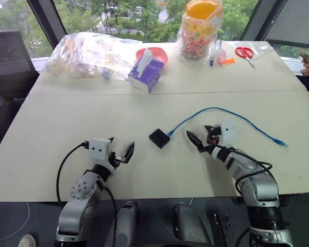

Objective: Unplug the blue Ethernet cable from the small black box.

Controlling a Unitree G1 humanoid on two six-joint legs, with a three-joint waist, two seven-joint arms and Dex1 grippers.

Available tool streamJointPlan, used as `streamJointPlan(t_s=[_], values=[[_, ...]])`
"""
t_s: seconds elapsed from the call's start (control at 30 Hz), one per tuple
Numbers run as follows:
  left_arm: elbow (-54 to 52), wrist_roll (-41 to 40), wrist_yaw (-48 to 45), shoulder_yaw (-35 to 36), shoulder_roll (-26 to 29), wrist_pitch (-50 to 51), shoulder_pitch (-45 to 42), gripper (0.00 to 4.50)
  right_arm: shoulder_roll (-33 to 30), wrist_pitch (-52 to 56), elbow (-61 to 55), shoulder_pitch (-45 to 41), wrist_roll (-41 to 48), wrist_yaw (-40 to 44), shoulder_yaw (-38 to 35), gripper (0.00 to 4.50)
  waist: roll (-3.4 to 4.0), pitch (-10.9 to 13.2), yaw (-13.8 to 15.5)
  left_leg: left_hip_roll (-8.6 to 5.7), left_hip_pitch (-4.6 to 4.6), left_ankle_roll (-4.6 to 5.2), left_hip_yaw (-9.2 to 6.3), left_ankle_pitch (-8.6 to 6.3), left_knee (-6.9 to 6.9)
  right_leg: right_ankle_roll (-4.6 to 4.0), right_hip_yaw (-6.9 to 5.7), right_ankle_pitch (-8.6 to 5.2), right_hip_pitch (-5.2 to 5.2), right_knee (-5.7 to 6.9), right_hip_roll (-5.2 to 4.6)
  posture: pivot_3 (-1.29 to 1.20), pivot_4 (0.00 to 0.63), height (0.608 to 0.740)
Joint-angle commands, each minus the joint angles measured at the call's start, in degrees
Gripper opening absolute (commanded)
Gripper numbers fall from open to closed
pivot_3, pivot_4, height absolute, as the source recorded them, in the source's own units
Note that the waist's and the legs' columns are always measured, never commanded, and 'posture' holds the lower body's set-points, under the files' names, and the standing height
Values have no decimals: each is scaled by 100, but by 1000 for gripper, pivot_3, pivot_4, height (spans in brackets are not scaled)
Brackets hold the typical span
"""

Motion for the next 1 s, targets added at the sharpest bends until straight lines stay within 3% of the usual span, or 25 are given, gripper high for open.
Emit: streamJointPlan(t_s=[0.03,0.2,0.4,0.57,0.67,0.8,1.0], values=[[-359,-411,-211,57,15,120,47,4475,-131,113,-388,-54,173,94,-122,4500,0,0,-1,0,0,0,0,0,0,0,0,0,0,-1,0,0,150,726],[-581,-742,-503,-36,259,509,66,4475,-384,346,-625,-160,361,268,-190,4500,0,0,0,0,-2,0,0,0,-1,0,-1,0,-2,-2,-2,0,150,726],[-741,-1947,-1590,376,1459,1656,-270,4475,-1430,900,-351,-1471,614,1284,18,4500,11,9,-33,0,-3,0,2,0,3,-3,-1,1,-9,2,-1,0,150,726],[-588,-2585,-1921,782,2006,2135,-744,4475,-2419,828,297,-2776,413,2793,809,4500,8,10,-13,1,-11,3,0,-1,-3,-5,-8,2,-9,-10,-3,0,150,726],[-461,-2683,-2008,826,2158,2252,-949,4475,-2756,38,913,-3379,-268,3648,1603,4500,8,10,-15,0,-12,7,2,-4,-9,1,-9,-2,-8,-14,-3,0,150,726],[-442,-2847,-2150,883,2362,2382,-1107,4475,-2563,-1181,2105,-4259,-1038,4739,2514,4500,3,13,-54,-1,-11,7,4,-4,-10,5,-8,-2,-10,-12,-3,0,150,726],[-433,-2763,-2046,903,2404,2310,-1284,4475,-1617,-3663,4606,-5699,-2505,5744,3769,4500,4,14,-185,0,-1,2,2,-1,-10,6,-8,0,-8,3,0,0,150,726]])
